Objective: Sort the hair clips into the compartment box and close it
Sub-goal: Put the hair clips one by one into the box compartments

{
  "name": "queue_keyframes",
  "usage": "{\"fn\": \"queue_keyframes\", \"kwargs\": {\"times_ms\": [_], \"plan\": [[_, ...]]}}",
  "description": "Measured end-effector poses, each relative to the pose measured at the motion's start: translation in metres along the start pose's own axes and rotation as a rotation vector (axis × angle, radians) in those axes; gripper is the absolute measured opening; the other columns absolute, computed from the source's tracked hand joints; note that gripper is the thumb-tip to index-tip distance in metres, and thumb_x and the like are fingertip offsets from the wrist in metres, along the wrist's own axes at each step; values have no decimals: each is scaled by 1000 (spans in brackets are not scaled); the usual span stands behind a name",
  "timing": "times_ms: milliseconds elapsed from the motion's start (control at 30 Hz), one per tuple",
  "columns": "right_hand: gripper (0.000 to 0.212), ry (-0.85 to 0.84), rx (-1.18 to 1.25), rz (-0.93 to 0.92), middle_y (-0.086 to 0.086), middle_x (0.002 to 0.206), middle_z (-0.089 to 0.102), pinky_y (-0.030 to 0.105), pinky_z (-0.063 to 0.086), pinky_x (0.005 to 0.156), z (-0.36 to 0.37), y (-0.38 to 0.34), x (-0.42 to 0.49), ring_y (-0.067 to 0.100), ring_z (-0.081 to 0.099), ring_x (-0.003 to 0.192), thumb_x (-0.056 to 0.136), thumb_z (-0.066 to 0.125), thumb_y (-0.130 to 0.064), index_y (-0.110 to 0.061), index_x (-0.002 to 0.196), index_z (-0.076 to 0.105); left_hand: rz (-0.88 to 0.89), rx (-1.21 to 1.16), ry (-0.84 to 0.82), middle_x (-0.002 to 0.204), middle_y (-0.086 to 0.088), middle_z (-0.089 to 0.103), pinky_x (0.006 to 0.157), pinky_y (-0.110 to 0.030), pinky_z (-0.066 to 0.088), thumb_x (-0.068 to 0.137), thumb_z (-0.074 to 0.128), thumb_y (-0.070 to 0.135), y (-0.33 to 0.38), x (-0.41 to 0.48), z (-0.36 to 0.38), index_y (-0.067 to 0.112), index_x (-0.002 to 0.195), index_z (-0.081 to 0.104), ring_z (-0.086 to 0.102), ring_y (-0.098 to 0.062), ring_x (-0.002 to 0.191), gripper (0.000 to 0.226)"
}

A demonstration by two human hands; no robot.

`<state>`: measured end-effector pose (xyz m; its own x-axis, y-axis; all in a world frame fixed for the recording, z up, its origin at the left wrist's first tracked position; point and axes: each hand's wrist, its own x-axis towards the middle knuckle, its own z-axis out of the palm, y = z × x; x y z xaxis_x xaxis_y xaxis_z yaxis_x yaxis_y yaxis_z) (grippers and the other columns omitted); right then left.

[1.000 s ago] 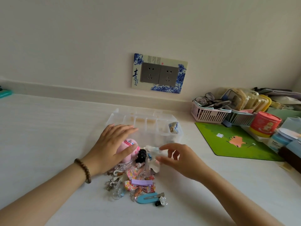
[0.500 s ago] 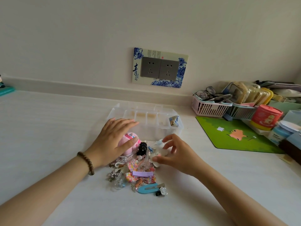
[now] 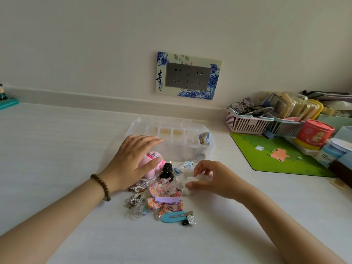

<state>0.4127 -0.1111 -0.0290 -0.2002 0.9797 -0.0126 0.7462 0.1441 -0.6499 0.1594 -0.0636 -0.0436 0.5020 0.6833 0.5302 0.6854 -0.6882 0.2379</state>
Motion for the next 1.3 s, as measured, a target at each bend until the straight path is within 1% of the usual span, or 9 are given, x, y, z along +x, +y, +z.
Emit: {"fn": "queue_keyframes", "kwargs": {"times_ms": [167,267,433,533,733,867,967,1133,1300], "plan": [[34,-122,-123,-81,-16,94,61,2,40,66,-22,6,-3,-3,53,82,70,74,-46,-34,100,65,3,2,7,139,11,39,113,-31,8,87,24,57,0,0,0,32,135,33,25,-2,129,55],[26,-95,-51,-69,-13,82,62,5,41,65,-29,12,-1,0,55,71,69,78,-36,-28,90,65,0,-6,10,139,11,39,113,-32,8,87,24,58,0,0,0,32,135,33,26,-2,129,55],[14,-39,407,-71,-2,75,70,14,50,66,-35,15,3,6,64,70,71,77,-20,-16,80,68,-6,-12,9,139,11,39,113,-32,9,87,22,59,1,0,0,32,135,33,25,-3,129,56],[30,137,640,-98,-1,74,75,15,53,62,-46,9,14,8,70,69,69,71,-23,-8,94,69,-4,-15,12,139,12,38,113,-31,9,86,20,60,0,1,1,33,135,32,22,3,127,57],[21,450,311,-153,-6,77,71,9,48,53,-73,-8,63,0,66,62,77,74,-24,-16,89,59,-14,-35,-3,139,14,37,113,-30,8,86,21,61,-2,1,2,38,135,30,22,4,127,55],[22,308,35,-155,5,87,72,24,54,71,-75,-15,89,14,69,79,78,72,-25,-11,92,62,-25,-31,-19,140,16,35,113,-30,7,86,20,62,-2,1,2,40,135,28,22,1,130,55],[19,175,-194,-205,-3,87,69,8,46,67,-65,-12,101,-10,59,71,80,70,-27,-11,91,69,-27,-29,-21,140,16,35,113,-29,6,86,20,62,-3,2,2,40,135,27,20,4,129,54],[41,219,-445,-132,1,119,52,33,28,91,-55,-3,106,20,40,114,91,46,-47,-16,107,68,-22,-21,-23,140,17,34,112,-24,4,86,18,62,-2,2,1,39,136,27,18,7,128,55],[43,253,-467,-152,1,120,47,29,24,90,-49,-9,89,16,35,111,95,33,-49,-27,119,61,-11,-82,-20,142,17,30,112,-20,4,85,21,62,0,1,-8,34,136,31,17,3,133,60]]}}
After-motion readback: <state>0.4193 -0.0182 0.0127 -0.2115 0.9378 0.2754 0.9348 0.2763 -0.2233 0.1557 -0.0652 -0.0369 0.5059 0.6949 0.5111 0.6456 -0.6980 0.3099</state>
